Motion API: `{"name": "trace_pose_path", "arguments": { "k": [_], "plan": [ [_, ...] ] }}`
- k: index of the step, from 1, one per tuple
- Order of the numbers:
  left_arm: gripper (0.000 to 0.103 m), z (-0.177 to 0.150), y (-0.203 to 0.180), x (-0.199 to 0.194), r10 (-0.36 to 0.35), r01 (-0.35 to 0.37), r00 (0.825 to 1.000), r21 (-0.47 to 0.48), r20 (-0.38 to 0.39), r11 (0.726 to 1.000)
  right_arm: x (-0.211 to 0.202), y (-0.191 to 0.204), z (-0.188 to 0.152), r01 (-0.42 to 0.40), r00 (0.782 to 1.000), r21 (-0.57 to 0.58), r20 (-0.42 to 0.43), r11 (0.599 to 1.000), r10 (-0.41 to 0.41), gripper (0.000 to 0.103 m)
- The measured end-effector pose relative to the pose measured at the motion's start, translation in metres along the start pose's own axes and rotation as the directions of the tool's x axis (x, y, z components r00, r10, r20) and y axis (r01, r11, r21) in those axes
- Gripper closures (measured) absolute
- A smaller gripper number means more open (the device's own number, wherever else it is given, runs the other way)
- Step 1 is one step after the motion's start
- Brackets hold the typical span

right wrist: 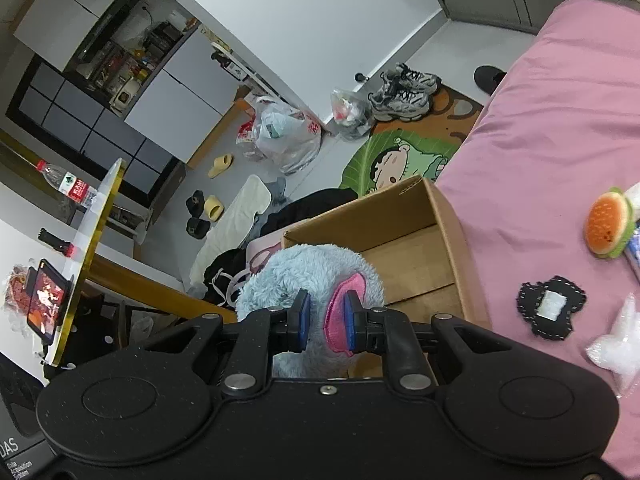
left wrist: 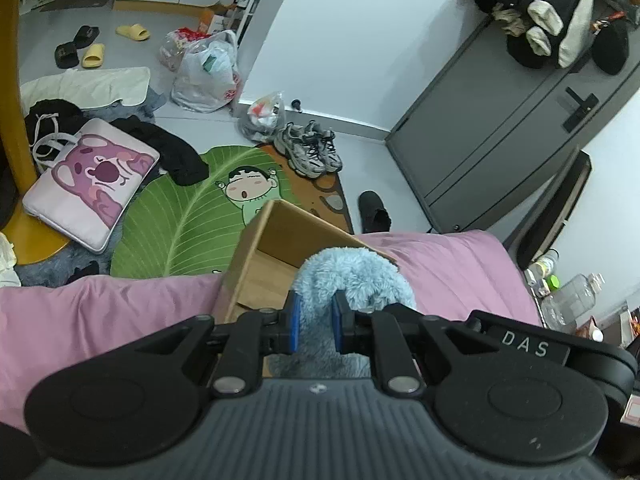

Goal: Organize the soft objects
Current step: 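Carry the plush ball with the left tool over the cardboard box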

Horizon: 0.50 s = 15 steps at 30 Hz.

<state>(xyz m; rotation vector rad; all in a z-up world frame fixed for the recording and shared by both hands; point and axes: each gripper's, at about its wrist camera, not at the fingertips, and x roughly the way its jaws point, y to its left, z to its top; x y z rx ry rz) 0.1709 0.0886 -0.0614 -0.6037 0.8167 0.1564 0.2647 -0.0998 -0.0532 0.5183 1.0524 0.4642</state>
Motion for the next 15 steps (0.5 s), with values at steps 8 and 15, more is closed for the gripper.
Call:
{"name": "trace_pose_path", "arguments": {
  "k": [8,15],
  "plan": [
    [0.088,0.012,0.009,0.027,0.019,-0.019,1.0,-0.01,-0.023,1.0,0.025,-0.009,0.01,-0.001,1.0,0.02,-0.028,1.0,0.002,0.085],
    [0.088,0.017,0.008,0.052,0.044,-0.044,0.998,0.002,-0.039,0.999,0.044,-0.021,0.013,0.001,0.999,0.048,-0.055,0.999,0.001,0.085]
  ]
}}
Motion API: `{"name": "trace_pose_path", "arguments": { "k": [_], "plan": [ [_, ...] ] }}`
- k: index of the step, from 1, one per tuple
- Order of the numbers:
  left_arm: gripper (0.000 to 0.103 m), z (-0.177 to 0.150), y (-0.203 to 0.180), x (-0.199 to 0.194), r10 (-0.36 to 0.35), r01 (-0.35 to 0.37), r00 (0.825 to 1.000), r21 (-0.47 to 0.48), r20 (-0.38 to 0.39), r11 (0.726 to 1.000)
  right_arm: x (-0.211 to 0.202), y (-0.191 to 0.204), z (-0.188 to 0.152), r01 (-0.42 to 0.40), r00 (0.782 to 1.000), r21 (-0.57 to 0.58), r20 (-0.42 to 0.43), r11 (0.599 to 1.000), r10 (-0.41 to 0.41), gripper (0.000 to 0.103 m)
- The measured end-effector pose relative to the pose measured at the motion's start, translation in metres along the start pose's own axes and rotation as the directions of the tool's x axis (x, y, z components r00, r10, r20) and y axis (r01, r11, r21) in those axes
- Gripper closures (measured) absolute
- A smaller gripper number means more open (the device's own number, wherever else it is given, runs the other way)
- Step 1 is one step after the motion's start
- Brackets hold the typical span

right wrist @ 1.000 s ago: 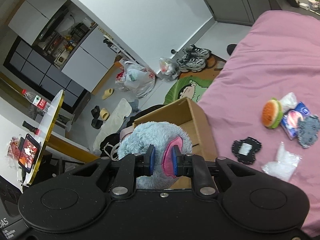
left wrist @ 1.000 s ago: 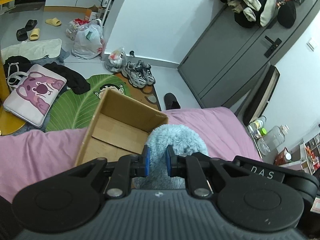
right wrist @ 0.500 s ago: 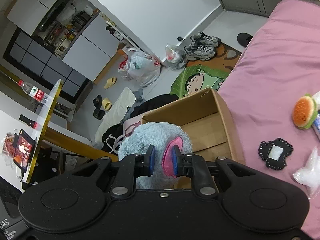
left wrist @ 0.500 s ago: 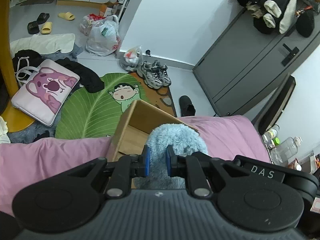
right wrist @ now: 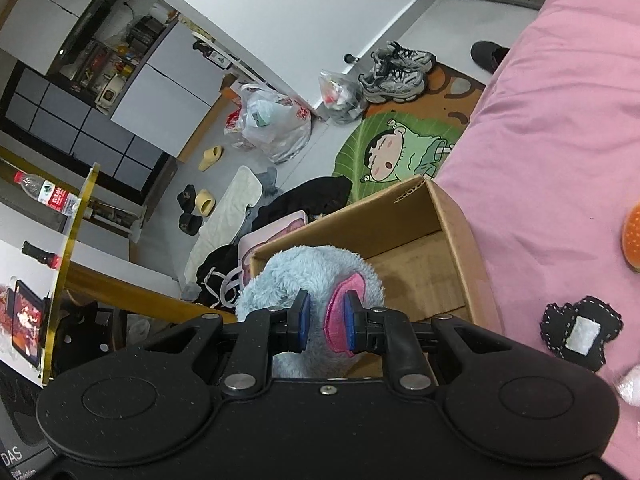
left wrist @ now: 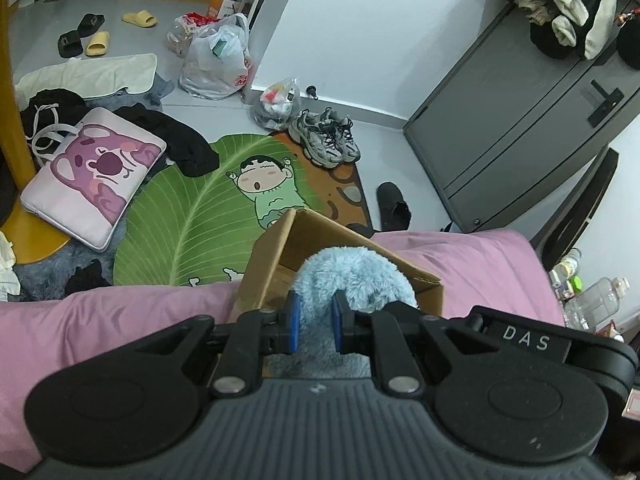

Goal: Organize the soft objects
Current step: 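Carry the plush ball with the left tool over the cardboard box, then open the left tool to drop the plush ball into the box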

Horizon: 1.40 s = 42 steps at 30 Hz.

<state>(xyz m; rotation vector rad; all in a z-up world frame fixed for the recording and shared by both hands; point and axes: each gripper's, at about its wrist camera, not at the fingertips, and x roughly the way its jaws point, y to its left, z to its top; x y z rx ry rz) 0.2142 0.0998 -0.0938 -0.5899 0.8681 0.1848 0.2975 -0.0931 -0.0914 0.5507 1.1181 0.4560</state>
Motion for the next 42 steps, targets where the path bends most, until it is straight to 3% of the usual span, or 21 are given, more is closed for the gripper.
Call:
{"name": "trace_pose_path", "arguments": {
  "k": [14,19,23,25,29,31,36,42],
  "plan": [
    [0.085,-0.001,0.004,0.017,0.058,-0.058,0.998,-0.016,-0.019,0.998,0.034,0.006,0.005,0.064,0.996,-0.007,-0.06,0.998,-0.064,0.084],
    [0.085,-0.005,0.007,0.015,0.055,-0.056,0.998,-0.019,-0.032,0.998,0.037,0.002,0.005,0.048,0.996,0.014,-0.077,0.999,-0.047,0.072],
    [0.083,-0.008,0.004,0.008,0.061,-0.062,0.998,-0.008,-0.032,0.998,0.022,0.003,0.006,0.026,0.998,0.017,-0.051,1.0,-0.025,0.055],
    [0.075,-0.01,0.003,0.003,0.066,-0.067,0.997,-0.01,-0.029,0.998,0.01,0.007,0.005,0.037,0.999,0.002,-0.019,0.999,-0.037,0.046],
    [0.061,-0.014,0.0,-0.008,0.074,-0.074,0.997,-0.03,-0.001,0.997,-0.012,0.008,0.005,0.028,1.0,-0.021,0.01,0.999,-0.028,0.039],
    [0.047,-0.015,-0.001,-0.016,0.101,-0.101,0.995,-0.032,0.025,0.994,-0.024,0.009,0.004,0.036,0.999,-0.052,0.037,0.998,-0.034,0.034],
    [0.037,-0.021,-0.007,-0.036,0.16,-0.159,0.982,-0.015,0.102,0.987,-0.046,0.01,0.001,0.036,0.998,-0.106,0.052,0.994,-0.031,0.024],
    [0.033,-0.027,-0.012,-0.058,0.172,-0.173,0.975,-0.002,0.143,0.985,-0.073,0.012,-0.009,0.033,0.997,-0.162,0.07,0.986,-0.022,0.013]
  ]
}}
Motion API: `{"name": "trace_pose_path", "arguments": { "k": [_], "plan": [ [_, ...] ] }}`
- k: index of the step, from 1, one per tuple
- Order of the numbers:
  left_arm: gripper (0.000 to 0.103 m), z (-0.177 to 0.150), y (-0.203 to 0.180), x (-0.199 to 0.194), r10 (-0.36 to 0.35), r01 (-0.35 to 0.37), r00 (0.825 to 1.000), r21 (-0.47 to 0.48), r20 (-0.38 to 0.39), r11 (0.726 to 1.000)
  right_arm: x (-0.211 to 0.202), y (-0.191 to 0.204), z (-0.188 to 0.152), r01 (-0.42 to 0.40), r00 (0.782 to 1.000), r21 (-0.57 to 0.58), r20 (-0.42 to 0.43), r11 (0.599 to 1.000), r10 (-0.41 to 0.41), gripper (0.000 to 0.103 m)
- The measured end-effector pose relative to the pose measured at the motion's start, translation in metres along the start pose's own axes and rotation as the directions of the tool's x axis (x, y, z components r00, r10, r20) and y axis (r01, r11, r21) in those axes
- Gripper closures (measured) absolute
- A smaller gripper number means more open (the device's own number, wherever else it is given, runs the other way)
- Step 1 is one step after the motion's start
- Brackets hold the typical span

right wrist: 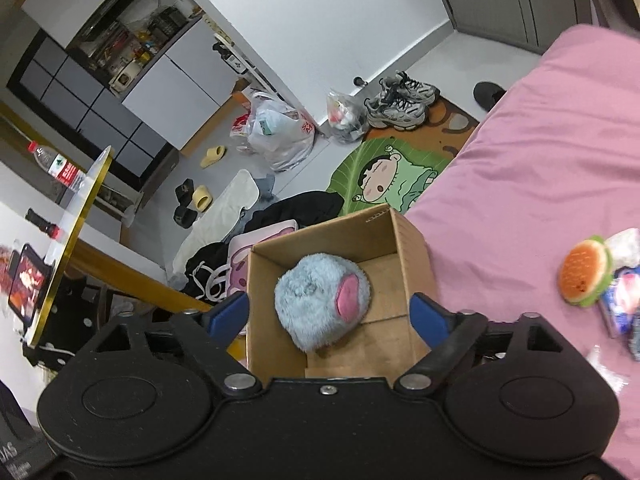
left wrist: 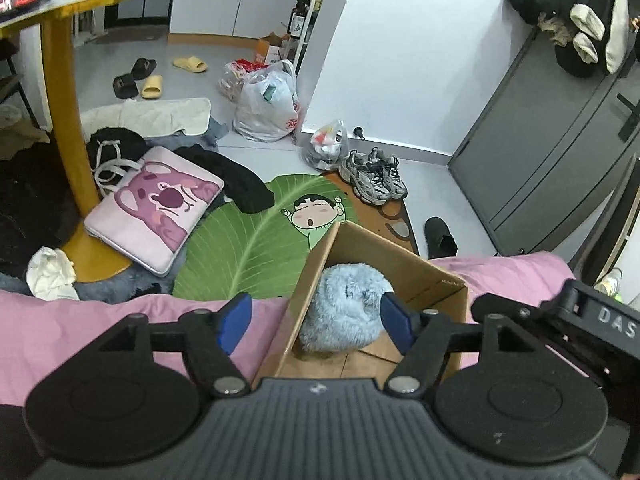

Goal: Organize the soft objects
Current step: 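Open the left tool to drop the plush ball into the box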

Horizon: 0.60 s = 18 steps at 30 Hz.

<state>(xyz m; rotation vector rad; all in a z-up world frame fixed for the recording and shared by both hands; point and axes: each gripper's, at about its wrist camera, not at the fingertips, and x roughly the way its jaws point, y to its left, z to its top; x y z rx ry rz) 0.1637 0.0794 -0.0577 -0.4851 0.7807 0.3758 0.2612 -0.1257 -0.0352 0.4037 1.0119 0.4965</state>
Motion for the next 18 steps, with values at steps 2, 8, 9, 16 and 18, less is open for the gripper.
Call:
{"name": "trace_pose_path", "arguments": {
  "k": [2,8,9,16,18],
  "plan": [
    [0.033,-0.002,-0.002,-0.009,-0.019,0.019,1.0,0.013,0.007,1.0,-0.008,0.0,-0.001,-0.021,1.0,-0.02,0.006,1.0,0.021,0.009],
    [0.033,-0.007,-0.008,-0.033,-0.043,0.043,0.999,0.052,0.011,0.998,-0.037,-0.005,-0.005,-0.024,0.999,-0.064,0.04,0.998,0.027,0.0],
    [0.033,-0.008,-0.011,-0.036,-0.038,0.038,0.999,0.072,0.004,0.997,-0.041,-0.008,-0.007,-0.022,0.999,-0.062,0.045,0.998,0.025,0.0],
    [0.011,-0.022,-0.031,-0.057,-0.072,0.076,0.997,0.132,-0.032,0.988,-0.07,-0.024,-0.012,-0.007,0.999,-0.065,0.046,0.998,0.01,0.0],
    [0.007,-0.025,-0.036,-0.062,-0.084,0.088,0.996,0.133,-0.037,0.987,-0.076,-0.029,-0.015,-0.005,0.999,-0.062,0.041,0.998,0.007,0.0]
  ]
}}
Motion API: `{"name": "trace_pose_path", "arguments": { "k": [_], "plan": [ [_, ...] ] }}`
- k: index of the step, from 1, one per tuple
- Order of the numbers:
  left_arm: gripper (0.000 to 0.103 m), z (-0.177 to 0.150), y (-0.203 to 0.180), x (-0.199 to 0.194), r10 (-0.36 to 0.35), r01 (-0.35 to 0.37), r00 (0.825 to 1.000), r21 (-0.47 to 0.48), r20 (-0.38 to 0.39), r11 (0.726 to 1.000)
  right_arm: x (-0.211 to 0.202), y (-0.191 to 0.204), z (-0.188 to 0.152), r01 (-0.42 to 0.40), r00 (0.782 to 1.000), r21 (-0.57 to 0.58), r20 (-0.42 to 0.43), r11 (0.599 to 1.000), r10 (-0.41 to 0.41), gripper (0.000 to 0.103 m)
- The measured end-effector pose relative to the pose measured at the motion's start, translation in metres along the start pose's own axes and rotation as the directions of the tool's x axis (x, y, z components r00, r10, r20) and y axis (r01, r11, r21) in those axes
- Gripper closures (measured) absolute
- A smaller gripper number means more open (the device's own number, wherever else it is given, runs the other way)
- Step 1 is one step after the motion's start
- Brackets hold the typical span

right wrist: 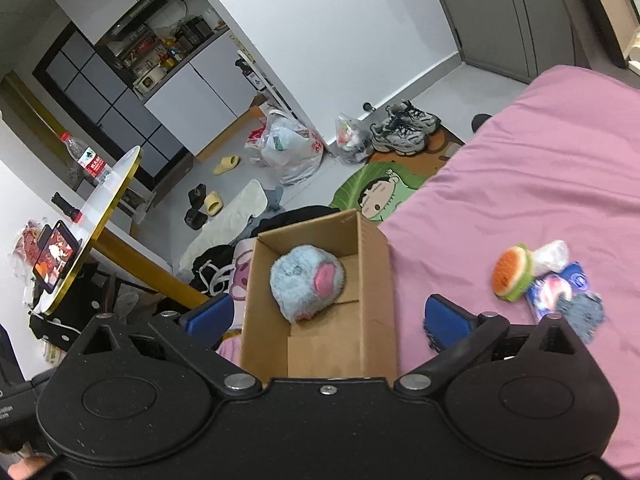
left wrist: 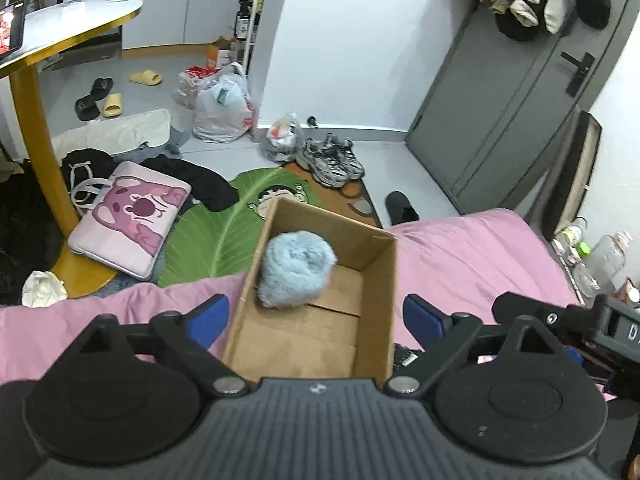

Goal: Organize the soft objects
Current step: 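Open the left tool to drop the plush ball into the box, then move the left tool to the clear bubble-wrap bag and close on it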

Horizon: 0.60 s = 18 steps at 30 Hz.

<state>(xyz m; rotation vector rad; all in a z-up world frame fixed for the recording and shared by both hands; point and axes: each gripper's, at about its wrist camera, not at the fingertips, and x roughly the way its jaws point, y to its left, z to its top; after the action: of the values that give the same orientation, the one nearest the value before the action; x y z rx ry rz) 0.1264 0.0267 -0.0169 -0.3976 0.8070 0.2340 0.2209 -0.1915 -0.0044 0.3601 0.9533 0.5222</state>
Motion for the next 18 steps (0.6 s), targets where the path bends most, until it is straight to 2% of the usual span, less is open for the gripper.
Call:
{"name": "trace_pose_path", "arguments": {
  "k": [7,18],
  "plan": [
    [0.001,-0.011,-0.025,-0.012,0.003,-0.003,1.0,0.042,0.0,0.999,-0.029,-0.018,-0.006,0.037,0.999,-0.022,0.009,0.999,-0.037,0.0],
    [0.001,-0.032,-0.054,-0.015,-0.005,0.007,1.0,0.071,-0.027,0.997,-0.06,-0.064,-0.013,0.106,0.994,0.058,0.035,0.993,-0.108,0.0]
  ]
}}
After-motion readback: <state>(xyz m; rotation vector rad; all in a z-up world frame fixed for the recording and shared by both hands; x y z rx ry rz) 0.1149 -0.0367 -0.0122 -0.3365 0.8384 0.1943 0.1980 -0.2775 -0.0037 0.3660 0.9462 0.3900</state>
